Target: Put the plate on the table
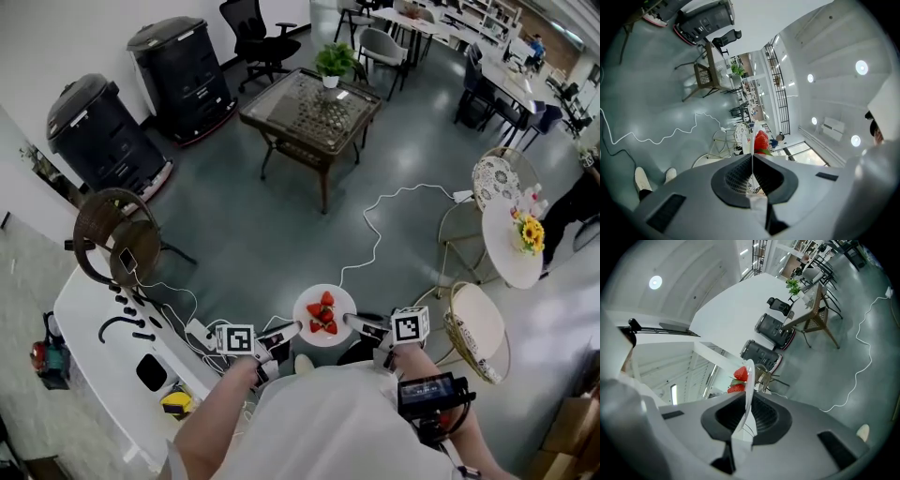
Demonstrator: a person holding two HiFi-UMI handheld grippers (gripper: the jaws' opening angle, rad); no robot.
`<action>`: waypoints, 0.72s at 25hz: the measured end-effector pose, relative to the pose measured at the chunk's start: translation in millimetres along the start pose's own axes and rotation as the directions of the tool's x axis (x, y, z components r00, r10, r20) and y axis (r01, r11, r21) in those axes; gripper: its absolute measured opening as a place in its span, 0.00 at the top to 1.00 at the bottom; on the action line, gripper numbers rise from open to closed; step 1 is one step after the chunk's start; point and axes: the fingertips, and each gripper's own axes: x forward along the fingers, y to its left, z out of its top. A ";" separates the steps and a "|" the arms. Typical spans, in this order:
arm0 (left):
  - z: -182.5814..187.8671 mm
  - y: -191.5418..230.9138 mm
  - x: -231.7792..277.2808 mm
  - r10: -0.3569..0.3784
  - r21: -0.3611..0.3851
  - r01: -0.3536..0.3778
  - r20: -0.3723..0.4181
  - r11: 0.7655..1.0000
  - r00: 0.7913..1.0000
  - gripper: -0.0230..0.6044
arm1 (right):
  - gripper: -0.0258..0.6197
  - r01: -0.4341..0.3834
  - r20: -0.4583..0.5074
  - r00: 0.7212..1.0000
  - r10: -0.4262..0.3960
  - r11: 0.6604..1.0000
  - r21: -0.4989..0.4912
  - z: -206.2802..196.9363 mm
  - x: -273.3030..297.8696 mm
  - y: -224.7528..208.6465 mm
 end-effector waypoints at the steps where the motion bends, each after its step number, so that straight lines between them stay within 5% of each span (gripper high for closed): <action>1: 0.6 0.9 2.2 -0.004 -0.010 0.004 -0.002 1.000 1.000 0.95 | 0.90 0.000 0.003 1.000 0.000 1.000 0.003 1.5 -0.7 0.1; 9: 25.4 15.6 29.8 0.032 -0.029 -0.032 0.007 0.999 0.999 0.95 | 0.90 -0.018 0.002 1.000 0.018 1.000 0.018 31.3 1.0 -37.4; 12: 46.2 15.8 50.9 0.030 -0.072 -0.028 0.023 0.997 0.999 0.95 | 0.89 -0.028 -0.015 0.999 0.029 0.999 0.018 57.2 0.3 -54.6; 18: 100.3 18.7 108.2 0.067 -0.024 -0.067 0.028 0.997 0.997 0.95 | 0.90 -0.055 -0.011 0.998 0.055 0.998 0.005 128.1 -15.0 -91.3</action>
